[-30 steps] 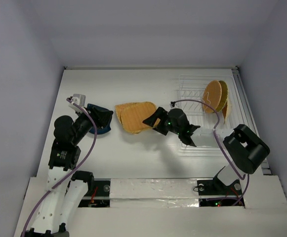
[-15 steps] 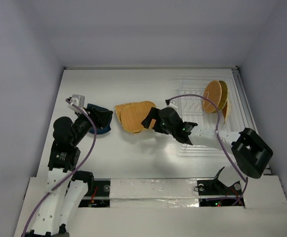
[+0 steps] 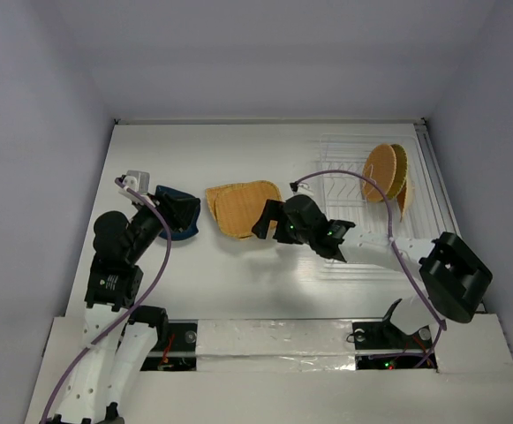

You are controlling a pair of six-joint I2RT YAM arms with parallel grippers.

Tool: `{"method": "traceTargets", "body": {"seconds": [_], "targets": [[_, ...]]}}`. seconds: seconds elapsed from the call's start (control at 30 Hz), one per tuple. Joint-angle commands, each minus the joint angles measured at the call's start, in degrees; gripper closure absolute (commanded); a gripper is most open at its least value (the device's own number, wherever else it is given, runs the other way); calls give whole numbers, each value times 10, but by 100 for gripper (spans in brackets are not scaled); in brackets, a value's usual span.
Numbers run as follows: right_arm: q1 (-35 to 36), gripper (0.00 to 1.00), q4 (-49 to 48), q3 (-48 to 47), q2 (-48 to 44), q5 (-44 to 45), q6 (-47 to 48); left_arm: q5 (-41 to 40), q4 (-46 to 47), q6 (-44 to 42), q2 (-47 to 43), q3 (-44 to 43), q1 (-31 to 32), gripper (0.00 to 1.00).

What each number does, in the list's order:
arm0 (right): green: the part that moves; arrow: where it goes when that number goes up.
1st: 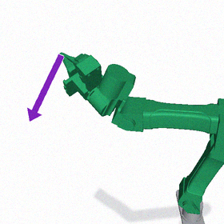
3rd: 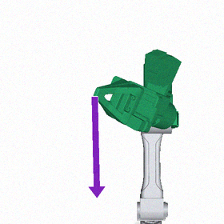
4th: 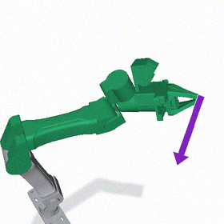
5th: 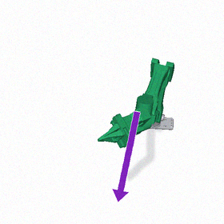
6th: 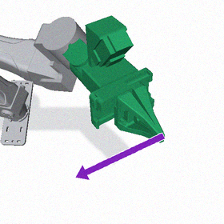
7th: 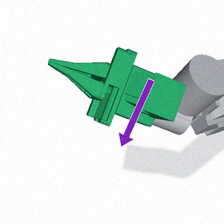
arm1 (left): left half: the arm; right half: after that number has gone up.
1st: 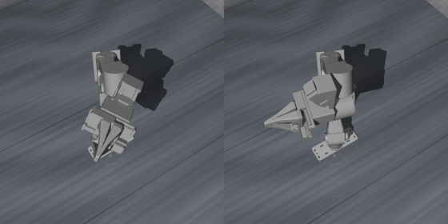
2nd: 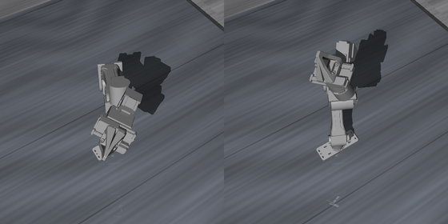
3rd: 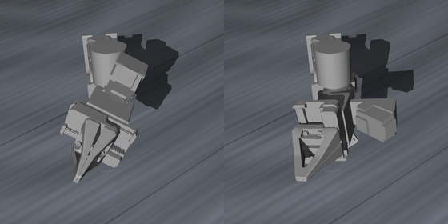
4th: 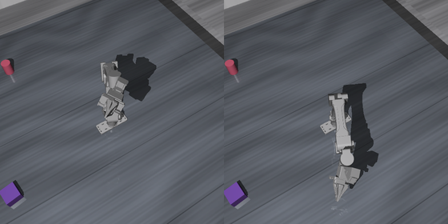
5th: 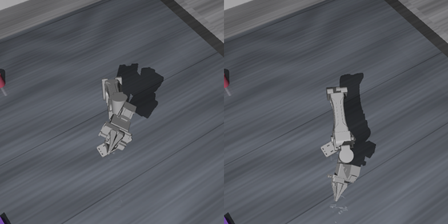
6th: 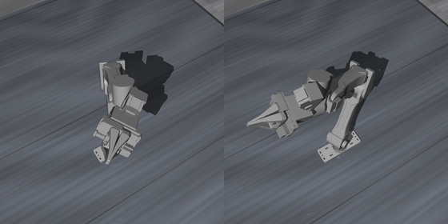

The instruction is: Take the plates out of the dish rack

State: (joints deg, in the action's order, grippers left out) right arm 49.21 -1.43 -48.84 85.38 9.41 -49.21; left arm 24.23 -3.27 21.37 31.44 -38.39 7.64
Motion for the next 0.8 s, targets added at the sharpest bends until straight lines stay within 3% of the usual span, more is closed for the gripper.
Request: {"method": "traceTargets", "body": {"seconds": [0.0, 0.1, 0.13, 0.2, 0.23, 0.3, 0.33, 0.4, 0.53, 0.57, 0.63, 0.77], "targets": [[18, 0, 13, -19, -28, -21, 22, -3, 20, -4, -8, -18, -3, 59], [23, 0, 28, -4, -55, -32, 25, -3, 19, -3, -9, -18, -3, 66], [23, 0, 28, 1, -64, -40, 28, -4, 19, -3, -8, -19, -3, 81], [28, 2, 27, 15, -84, -51, 40, -8, 19, -3, -7, -18, -3, 96], [28, 10, 30, 16, -107, -57, 45, -12, 17, -3, -7, -19, -3, 100], [28, 32, 49, 17, -136, -54, 58, -16, 15, -3, -7, -19, -3, 100], [28, 65, 61, 16, -172, -29, 60, -16, 15, -3, -7, -19, -3, 100], [28, 100, 92, -1, -209, -5, 82, -18, 13, -2, -5, -19, -3, 100], [20, 100, 223, -84, -273, 161, 142, -16, 11, -3, 0, -17, 2, 93], [3, 100, 254, -105, -282, 245, 151, -15, 10, -3, 2, -17, 2, 92], [-36, 100, 315, -142, -287, 328, 176, -10, 10, -4, 2, -16, 2, 89], [-199, 100, 300, -139, -293, 317, 230, -6, 12, -4, 1, -16, 2, 85]]}}
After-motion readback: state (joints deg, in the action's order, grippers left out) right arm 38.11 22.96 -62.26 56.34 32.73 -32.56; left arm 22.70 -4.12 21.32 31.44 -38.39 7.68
